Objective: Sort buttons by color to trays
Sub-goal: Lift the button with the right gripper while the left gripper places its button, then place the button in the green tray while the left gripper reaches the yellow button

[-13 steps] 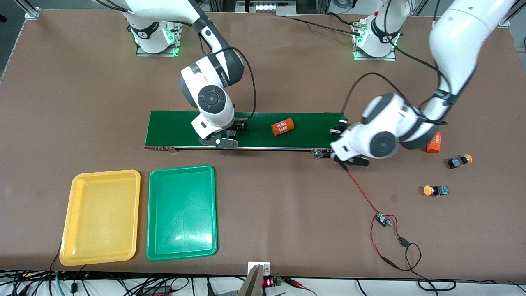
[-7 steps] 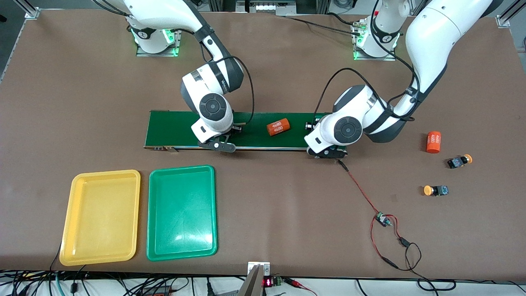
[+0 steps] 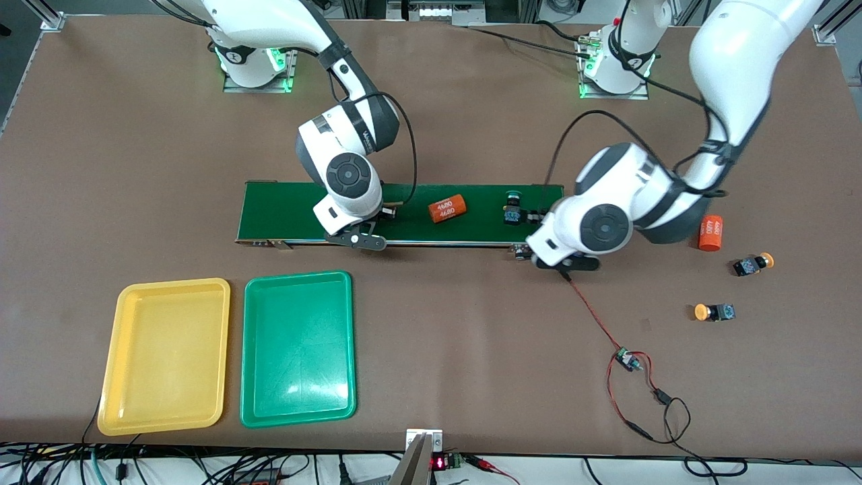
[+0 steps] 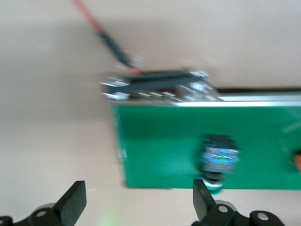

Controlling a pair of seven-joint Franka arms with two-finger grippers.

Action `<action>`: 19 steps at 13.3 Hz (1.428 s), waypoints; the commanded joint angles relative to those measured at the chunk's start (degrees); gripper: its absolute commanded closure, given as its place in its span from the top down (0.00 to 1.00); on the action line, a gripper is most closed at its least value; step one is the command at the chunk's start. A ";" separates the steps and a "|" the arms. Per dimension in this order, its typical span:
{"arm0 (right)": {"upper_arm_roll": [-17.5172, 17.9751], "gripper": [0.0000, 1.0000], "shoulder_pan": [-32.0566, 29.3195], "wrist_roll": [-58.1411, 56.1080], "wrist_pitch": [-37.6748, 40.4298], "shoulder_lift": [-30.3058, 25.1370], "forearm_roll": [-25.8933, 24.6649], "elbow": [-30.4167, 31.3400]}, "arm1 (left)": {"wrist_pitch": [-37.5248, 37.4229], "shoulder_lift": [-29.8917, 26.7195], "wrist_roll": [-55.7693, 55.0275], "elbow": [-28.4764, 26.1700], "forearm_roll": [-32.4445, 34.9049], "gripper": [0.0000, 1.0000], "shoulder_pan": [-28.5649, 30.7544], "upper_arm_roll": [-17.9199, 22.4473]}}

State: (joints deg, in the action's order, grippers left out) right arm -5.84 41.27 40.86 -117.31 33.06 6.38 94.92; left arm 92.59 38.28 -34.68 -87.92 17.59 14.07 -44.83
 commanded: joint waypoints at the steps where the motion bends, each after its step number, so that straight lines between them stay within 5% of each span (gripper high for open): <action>1: -0.49 0.08 -0.40 -0.07 0.42 -0.89 -0.67 -2.62 | -3.30 -0.14 0.58 4.76 2.45 1.00 2.97 1.94; 6: -2.24 0.02 -5.05 -2.44 0.59 -0.81 -3.02 -8.08 | -2.68 0.13 24.07 6.35 5.08 1.00 5.61 4.57; 10: -3.83 0.01 -11.11 -10.67 -1.42 0.68 -5.24 -9.93 | 0.74 0.74 41.76 7.23 17.98 1.00 6.23 7.12; 14: -3.83 0.00 -12.44 -15.27 -9.59 2.17 -5.59 -10.02 | 10.03 2.49 67.39 6.80 19.32 1.00 12.10 8.17; 19: -3.83 0.00 -16.65 -25.63 -20.90 7.36 -5.68 -9.93 | 24.46 6.80 94.22 6.53 19.32 1.00 15.55 15.02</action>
State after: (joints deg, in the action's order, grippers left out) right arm -10.13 26.44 19.09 -133.19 37.48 1.46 86.21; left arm 114.04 43.68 51.16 -82.06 35.87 29.99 -31.33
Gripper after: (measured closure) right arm 0.595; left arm 0.000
